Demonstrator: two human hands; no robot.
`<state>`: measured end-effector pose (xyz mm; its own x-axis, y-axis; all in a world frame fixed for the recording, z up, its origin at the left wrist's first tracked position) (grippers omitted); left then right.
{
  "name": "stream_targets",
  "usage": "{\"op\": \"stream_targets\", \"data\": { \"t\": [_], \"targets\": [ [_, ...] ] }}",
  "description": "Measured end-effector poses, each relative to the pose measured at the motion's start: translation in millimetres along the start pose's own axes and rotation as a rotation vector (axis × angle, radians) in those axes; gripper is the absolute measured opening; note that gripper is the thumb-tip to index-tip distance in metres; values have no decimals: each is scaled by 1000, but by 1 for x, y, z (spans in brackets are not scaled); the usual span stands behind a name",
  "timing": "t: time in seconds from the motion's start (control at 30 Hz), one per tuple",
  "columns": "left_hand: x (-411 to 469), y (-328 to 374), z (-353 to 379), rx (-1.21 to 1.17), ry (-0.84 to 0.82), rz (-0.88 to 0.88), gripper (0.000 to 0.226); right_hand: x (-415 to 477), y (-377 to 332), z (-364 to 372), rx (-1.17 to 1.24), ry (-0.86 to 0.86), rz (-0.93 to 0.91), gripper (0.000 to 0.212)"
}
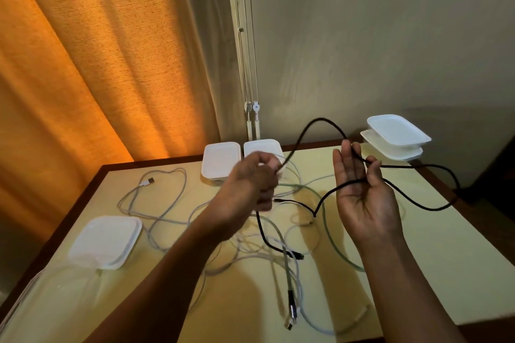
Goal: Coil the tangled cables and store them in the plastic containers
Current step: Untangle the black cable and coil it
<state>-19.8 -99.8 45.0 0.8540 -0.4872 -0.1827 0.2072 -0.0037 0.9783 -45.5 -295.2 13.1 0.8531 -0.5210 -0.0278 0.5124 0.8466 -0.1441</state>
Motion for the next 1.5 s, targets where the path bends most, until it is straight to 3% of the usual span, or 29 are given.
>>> {"op": "stream_targets", "data": {
  "t": [0.1,0.17,0.27,0.37,0.43,0.5,0.57,0.63,0.7,0.77,0.83,0.9,0.97,1.13,1.27,1.37,1.43,1.5],
  "targets": [
    [-5,35,-13,-186,-12,155,30,1,1,-2,-44,-19,22,24],
    [-14,54,-25,-128,-4,279,43,2,1,-2,-74,-45,22,24],
    [-23,66,-40,43,102,324,50,2,2,-7,-234,-49,45,21],
    [-27,72,-45,169,257,344,43,-2,15,-19,-749,-39,123,25],
    [-24,76,-42,250,339,369,36,-7,25,-28,-1225,-72,196,38],
    [-17,77,-39,309,393,354,28,-10,30,-31,-1756,-215,217,58],
    [-9,73,-37,319,406,272,23,-15,31,-32,-2242,-380,154,69],
    [-3,64,-35,385,378,193,23,-17,26,-27,-2458,-405,-49,63],
    [-4,54,-27,507,355,155,24,-25,23,-6,-2405,-416,-403,42],
    [-7,45,-17,530,303,144,20,-40,23,21,-2095,-529,-856,27],
    [-10,36,-10,487,254,137,23,-47,28,33,-1906,-732,-1022,39],
    [-11,30,-8,437,245,147,25,-44,33,29,-1873,-911,-984,40],
    [-11,26,-9,388,265,160,25,-40,34,20,-1807,-974,-900,28],
    [-16,6,-21,399,291,30,11,-37,25,18,-1690,-905,-753,24],
    [-34,-24,-26,294,22,-117,30,-33,21,19,-1600,-833,-762,16],
    [-52,-37,-20,123,-228,-165,23,-35,23,16,-1563,-846,-748,18],
    [-62,-42,-16,-17,-351,-151,11,-35,28,12,-1567,-849,-717,20],
    [-67,-42,-13,-89,-357,-33,16,-33,34,6,-1597,-837,-665,16]
  ]
}}
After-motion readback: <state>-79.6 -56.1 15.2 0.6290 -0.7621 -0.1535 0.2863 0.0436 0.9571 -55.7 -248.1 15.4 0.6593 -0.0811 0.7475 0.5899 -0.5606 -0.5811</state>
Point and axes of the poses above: each hand's wrist, its own x-axis towards the middle knuckle, its own z-axis out of the palm, y = z × x, the point moved 4 cm from there along x, towards the middle knuckle, and after that the axes turned 12 degrees about -z, right-handed, at the moved point
